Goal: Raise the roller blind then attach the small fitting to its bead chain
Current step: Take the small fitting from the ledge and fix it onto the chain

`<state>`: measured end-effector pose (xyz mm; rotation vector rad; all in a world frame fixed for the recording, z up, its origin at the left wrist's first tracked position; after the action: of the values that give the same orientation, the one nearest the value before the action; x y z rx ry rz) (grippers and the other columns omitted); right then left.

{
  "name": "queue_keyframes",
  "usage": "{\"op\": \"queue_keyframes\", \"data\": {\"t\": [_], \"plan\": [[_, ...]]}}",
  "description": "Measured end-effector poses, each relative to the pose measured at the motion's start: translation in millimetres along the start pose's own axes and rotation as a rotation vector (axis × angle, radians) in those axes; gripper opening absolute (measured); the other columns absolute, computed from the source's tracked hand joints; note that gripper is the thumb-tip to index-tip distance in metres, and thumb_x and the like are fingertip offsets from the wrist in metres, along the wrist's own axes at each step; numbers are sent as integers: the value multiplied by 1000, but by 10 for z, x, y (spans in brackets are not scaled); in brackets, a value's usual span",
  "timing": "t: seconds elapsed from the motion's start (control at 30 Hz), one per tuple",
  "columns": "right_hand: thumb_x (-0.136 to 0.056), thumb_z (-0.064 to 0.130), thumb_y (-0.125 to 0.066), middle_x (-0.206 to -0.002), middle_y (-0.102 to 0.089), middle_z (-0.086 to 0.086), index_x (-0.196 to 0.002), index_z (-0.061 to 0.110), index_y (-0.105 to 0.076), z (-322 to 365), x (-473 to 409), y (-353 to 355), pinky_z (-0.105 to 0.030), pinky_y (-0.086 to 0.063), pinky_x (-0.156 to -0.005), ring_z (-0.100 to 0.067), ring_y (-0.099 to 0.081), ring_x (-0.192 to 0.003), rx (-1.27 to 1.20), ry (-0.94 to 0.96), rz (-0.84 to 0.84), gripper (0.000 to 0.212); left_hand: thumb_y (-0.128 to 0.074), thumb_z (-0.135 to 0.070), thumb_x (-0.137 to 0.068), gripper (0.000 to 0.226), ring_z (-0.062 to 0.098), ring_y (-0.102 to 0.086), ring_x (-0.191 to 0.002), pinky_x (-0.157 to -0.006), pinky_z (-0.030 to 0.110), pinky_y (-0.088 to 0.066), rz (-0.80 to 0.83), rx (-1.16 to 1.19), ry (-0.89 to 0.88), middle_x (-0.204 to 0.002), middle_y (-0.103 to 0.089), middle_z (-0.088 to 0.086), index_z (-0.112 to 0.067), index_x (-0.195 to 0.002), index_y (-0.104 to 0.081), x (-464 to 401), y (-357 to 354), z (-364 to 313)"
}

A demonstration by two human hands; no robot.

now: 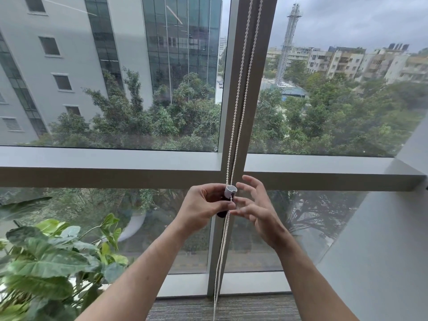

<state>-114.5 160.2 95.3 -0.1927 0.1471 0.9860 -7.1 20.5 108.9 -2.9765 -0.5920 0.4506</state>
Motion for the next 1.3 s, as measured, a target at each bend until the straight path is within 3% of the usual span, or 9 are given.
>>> {"op": "queue_keyframes", "data": {"t": [0.1, 0.17, 0.3, 0.43, 0.6, 0.9, 1.07, 1.17, 1.3], "plan": [[-86, 58, -59, -139, -53, -26, -146, 22, -37, -39, -7, -38, -57, -51, -99, -34, -65, -114, -154, -175, 30, 73, -77, 6, -78, 37, 18, -75, -80, -65, 25, -57, -10, -84, -31, -93, -79, 6, -22, -102, -78, -11, -25, 41], [-89, 68, -40, -135, -59, -27, -145, 20, -42, -58, -17, -91, -54, -51, -99, -35, -66, -110, -128, -225, 77, 73, -77, 5, -77, 40, 16, -76, -85, -71, 25, -59, 1, -138, -55, -98, -79, 2, -25, -103, -78, -12, -53, 55], [-90, 64, -53, -119, -67, -15, -140, 15, -45, -65, -41, -154, -44, -53, -88, -24, -65, -100, -134, -217, 65, 70, -82, 1, -70, 40, 14, -73, -86, -84, 33, -58, 21, -231, -77, -93, -79, 4, -22, -102, -77, -6, -97, 80], [-82, 46, -69, -112, -68, -13, -135, 13, -47, -105, -38, -175, -39, -58, -78, -23, -69, -96, -173, -195, 18, 66, -81, -1, -70, 35, 16, -70, -82, -77, 37, -61, 37, -280, -83, -92, -77, 13, -15, -101, -76, 1, -100, 90], [-86, 27, -66, -122, -62, -19, -141, 5, -41, -142, -4, -170, -40, -59, -84, -27, -65, -101, -344, -287, 47, 65, -77, 0, -71, 44, 23, -77, -84, -68, 34, -62, 57, -283, -53, -90, -79, 5, -31, -103, -77, 21, -96, 85], [-75, 10, -72, -102, -70, -13, -131, 10, -46, -242, -9, -162, -32, -58, -72, -24, -69, -87, -420, -237, -71, 62, -81, -20, -66, 39, 25, -76, -86, -81, 50, -61, 57, -349, -71, -92, -79, 0, -37, -101, -76, 25, -72, 182], [-72, 17, -78, -94, -74, -10, -126, 12, -46, -340, 1, -160, -31, -55, -78, -22, -71, -86, -284, -184, -139, 63, -83, -5, -72, 47, 13, -74, -97, -89, 40, -59, 42, -421, -112, -103, -78, -9, -34, -108, -74, 59, -58, 217], [-69, 21, -82, -105, -73, -16, -127, 17, -46, -389, 14, -130, -36, -52, -84, -24, -70, -93, -178, -176, -140, 68, -84, -2, -71, 48, 14, -73, -100, -90, 41, -59, 48, -397, -107, -103, -78, -5, -29, -110, -74, 75, -51, 259], [-65, 32, -86, -115, -69, -13, -126, 20, -52, -434, 45, -82, -27, -53, -83, -16, -70, -101, -78, -152, -220, 71, -83, -4, -72, 56, 11, -69, -110, -98, 31, -53, 74, -368, -88, -111, -76, -8, -37, -115, -71, 88, -43, 254]]}}
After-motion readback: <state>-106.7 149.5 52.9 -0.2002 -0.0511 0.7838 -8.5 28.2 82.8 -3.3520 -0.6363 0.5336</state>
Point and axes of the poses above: each hand's wrist, its own x-axis away from the middle knuckle, its own y-axis out of the back of the hand, z = x × y, the point moved 2 cm from there along -x, towards the middle knuckle
